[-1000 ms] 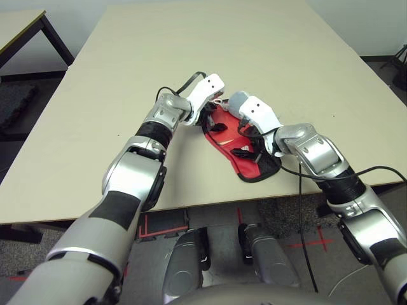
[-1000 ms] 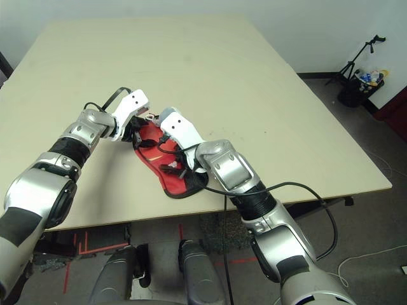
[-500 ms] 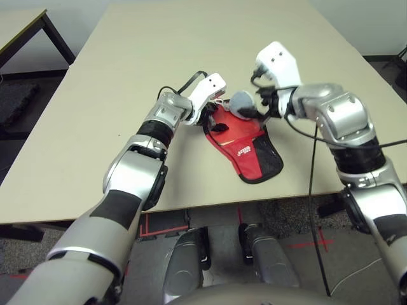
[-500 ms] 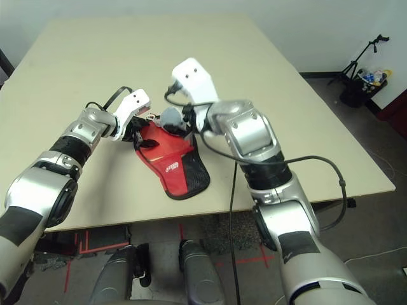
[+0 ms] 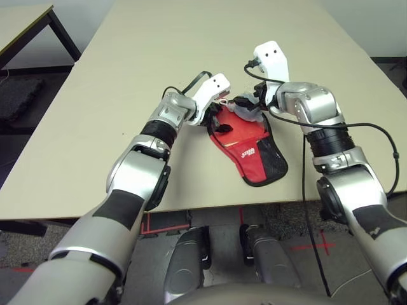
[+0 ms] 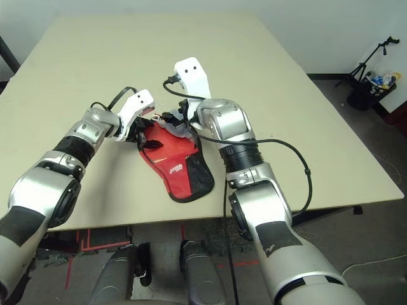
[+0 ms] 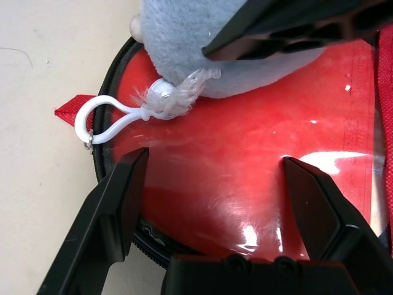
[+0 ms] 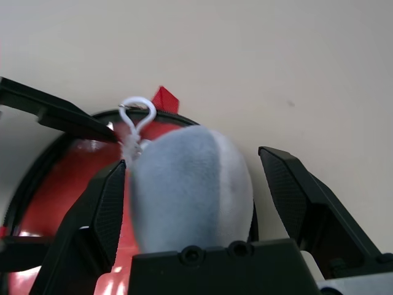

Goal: Store the ping-pong paddle in its case and zip it.

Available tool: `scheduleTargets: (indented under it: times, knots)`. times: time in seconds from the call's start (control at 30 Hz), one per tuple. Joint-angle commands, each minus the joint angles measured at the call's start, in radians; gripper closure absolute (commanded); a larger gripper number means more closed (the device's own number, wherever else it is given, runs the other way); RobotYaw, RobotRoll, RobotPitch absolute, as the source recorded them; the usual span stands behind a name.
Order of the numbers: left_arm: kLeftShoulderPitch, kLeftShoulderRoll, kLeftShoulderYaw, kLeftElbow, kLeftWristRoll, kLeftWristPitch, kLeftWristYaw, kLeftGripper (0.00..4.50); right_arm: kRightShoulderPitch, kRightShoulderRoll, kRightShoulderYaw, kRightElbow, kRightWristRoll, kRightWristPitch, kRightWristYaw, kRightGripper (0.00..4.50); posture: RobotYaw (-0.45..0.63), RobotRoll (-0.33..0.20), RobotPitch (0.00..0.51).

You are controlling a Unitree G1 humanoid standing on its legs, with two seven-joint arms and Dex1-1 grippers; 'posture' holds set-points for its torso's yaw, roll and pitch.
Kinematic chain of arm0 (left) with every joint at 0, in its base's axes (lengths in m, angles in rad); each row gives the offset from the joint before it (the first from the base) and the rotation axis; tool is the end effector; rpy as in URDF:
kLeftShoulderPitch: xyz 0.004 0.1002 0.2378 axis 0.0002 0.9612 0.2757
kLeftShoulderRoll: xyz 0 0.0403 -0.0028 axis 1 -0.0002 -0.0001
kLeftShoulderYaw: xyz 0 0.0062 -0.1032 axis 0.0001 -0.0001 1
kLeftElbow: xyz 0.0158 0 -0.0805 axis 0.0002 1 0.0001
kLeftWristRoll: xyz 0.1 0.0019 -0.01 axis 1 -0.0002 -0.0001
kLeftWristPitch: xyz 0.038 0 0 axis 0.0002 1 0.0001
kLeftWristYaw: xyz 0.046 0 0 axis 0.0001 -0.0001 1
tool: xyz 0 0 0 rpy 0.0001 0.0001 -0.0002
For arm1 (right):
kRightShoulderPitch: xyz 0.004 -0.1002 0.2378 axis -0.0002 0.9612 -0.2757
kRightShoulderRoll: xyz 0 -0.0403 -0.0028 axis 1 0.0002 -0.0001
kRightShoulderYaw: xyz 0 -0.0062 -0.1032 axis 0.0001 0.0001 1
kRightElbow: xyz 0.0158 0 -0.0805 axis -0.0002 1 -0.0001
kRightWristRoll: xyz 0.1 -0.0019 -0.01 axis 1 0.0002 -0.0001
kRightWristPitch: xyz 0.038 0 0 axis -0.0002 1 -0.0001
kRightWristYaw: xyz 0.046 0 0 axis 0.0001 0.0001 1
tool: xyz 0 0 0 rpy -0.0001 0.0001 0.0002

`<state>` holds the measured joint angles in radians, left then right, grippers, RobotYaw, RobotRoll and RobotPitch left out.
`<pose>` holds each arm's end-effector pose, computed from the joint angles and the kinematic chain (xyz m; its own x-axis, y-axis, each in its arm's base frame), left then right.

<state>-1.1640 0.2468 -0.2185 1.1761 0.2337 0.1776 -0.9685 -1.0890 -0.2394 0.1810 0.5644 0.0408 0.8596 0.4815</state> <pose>0.3740 0.1437 0.1625 0.4650 -0.6179 -0.6340 0.8730 0.4390 0.2125 0.3524 -0.1172 0.2078 0.7667 0.4252 -0.4810 -0.5574 0.8126 -0.1702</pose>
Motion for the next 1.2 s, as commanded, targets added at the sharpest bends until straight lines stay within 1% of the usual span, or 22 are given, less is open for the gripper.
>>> scheduleTargets:
  times: [0.03, 0.23, 0.27, 0.33, 0.4, 0.5, 0.6, 0.67, 0.73, 0.83, 0.97, 1.07, 1.2]
  knots:
    - [0.085, -0.015, -0.056, 0.071, 0.054, 0.045, 0.028, 0.03, -0.024, 0.006, 0.023, 0.073, -0.03, -0.039, 0.009, 0.0, -0.09, 0.0, 0.174]
    - [0.098, -0.022, -0.051, 0.064, 0.046, 0.044, 0.039, 0.03, -0.028, 0.005, 0.028, 0.141, -0.047, -0.039, 0.03, 0.0, -0.09, 0.0, 0.172]
    - [0.1, -0.024, -0.05, 0.063, 0.046, 0.044, 0.041, 0.0, -0.028, 0.005, 0.03, 0.145, -0.048, -0.038, 0.036, 0.37, -0.09, 0.0, 0.173]
    - [0.103, -0.029, -0.049, 0.061, 0.044, 0.045, 0.047, 0.0, -0.028, 0.007, 0.025, 0.154, -0.047, -0.026, 0.042, 0.9, -0.09, 0.0, 0.173]
    - [0.105, -0.036, -0.048, 0.059, 0.041, 0.046, 0.051, 0.0, -0.025, 0.005, 0.024, 0.156, -0.052, -0.018, 0.039, 1.58, -0.09, 0.0, 0.174]
    - [0.105, -0.043, -0.047, 0.058, 0.039, 0.048, 0.055, 0.0, -0.027, -0.001, 0.013, 0.155, -0.058, -0.028, 0.024, 2.45, -0.09, 0.0, 0.176]
    - [0.104, -0.048, -0.046, 0.059, 0.038, 0.049, 0.059, 0.0, -0.036, -0.014, -0.007, 0.174, -0.072, -0.077, -0.02, 3.31, -0.1, 0.0, 0.179]
    - [0.105, -0.051, -0.046, 0.059, 0.037, 0.048, 0.06, 0.0, -0.041, -0.024, -0.015, 0.206, -0.086, -0.15, -0.052, 3.82, -0.1, 0.0, 0.18]
    - [0.11, -0.055, -0.047, 0.058, 0.037, 0.046, 0.058, 0.0, -0.046, -0.035, -0.028, 0.265, -0.102, -0.24, -0.104, 4.16, -0.1, 0.0, 0.183]
    - [0.115, -0.058, -0.051, 0.056, 0.039, 0.046, 0.052, 0.0, -0.039, -0.054, -0.01, 0.325, -0.138, -0.311, -0.134, 4.22, -0.1, 0.0, 0.186]
    - [0.115, -0.056, -0.052, 0.053, 0.04, 0.046, 0.05, 0.0, -0.004, -0.095, 0.048, 0.341, -0.202, -0.335, -0.108, 4.22, -0.1, 0.0, 0.19]
    - [0.112, -0.055, -0.052, 0.053, 0.04, 0.046, 0.05, 0.0, 0.041, -0.141, 0.081, 0.283, -0.237, -0.301, -0.067, 4.22, -0.11, 0.0, 0.193]
    - [0.111, -0.055, -0.055, 0.053, 0.034, 0.045, 0.051, 0.0, 0.116, -0.223, 0.114, 0.134, -0.274, -0.234, -0.002, 4.22, -0.11, 0.0, 0.197]
